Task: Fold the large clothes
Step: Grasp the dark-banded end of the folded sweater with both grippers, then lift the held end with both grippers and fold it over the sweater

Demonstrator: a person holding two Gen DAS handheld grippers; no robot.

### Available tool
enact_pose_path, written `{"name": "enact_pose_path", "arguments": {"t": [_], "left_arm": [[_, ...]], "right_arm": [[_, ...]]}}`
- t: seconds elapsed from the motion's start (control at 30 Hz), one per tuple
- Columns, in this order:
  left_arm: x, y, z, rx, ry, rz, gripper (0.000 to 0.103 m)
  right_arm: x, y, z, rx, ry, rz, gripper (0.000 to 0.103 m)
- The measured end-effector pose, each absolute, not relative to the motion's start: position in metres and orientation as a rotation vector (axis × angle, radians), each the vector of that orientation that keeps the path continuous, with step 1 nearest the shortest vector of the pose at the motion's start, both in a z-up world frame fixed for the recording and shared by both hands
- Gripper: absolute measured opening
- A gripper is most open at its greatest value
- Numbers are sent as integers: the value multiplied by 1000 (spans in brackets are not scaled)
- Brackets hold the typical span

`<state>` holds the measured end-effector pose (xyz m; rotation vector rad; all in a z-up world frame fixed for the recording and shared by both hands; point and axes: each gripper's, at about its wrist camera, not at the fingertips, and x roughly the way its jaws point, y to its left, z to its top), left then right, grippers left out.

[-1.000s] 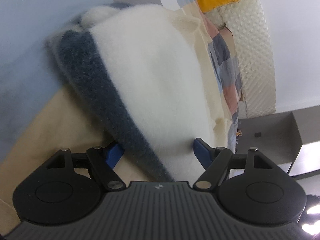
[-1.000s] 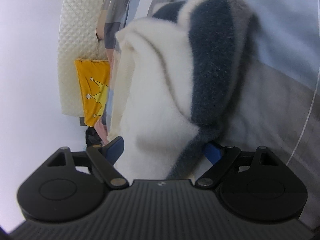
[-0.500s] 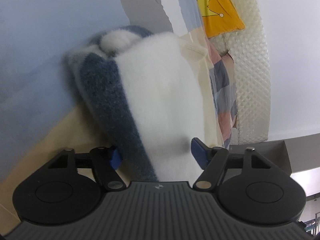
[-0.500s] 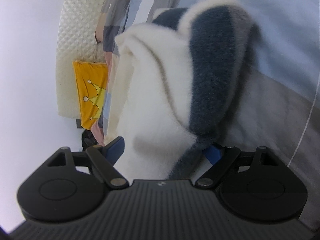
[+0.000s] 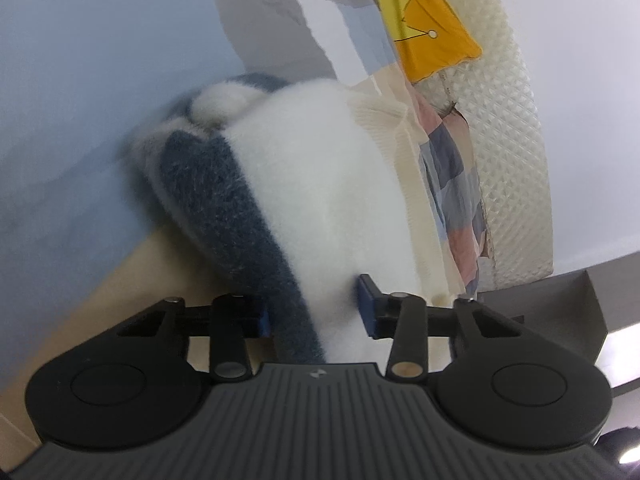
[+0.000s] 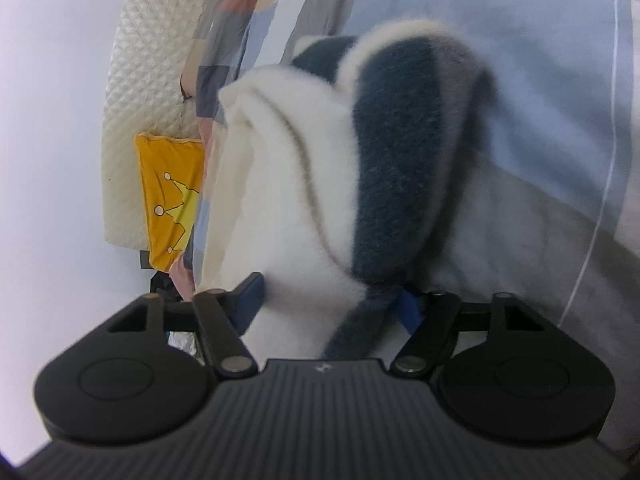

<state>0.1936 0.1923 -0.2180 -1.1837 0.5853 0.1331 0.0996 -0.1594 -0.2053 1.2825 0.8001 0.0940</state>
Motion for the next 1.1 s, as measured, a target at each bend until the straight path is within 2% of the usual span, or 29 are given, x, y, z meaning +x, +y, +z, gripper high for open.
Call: {"name": "enact_pose_path", "arguments": {"t": [0.13, 0.23, 0.53, 0.83, 1.1], "left_arm": [[192, 187, -204, -1115, 553, 126, 36], [191, 179, -190, -1041, 533, 122, 32], [156, 164, -136, -934, 465, 63, 29], [70, 137, -82, -866, 362, 68, 29], [8, 116, -83, -887, 390, 83, 29]], "right_arm": [[102, -154, -189, 1183, 768, 116, 45], [101, -152, -179, 1128, 745, 128, 37], [88, -159, -125, 1024, 630, 199, 29], [31, -172, -74, 957, 577, 261, 24], [-6, -185, -71, 943, 599, 248, 21]]}}
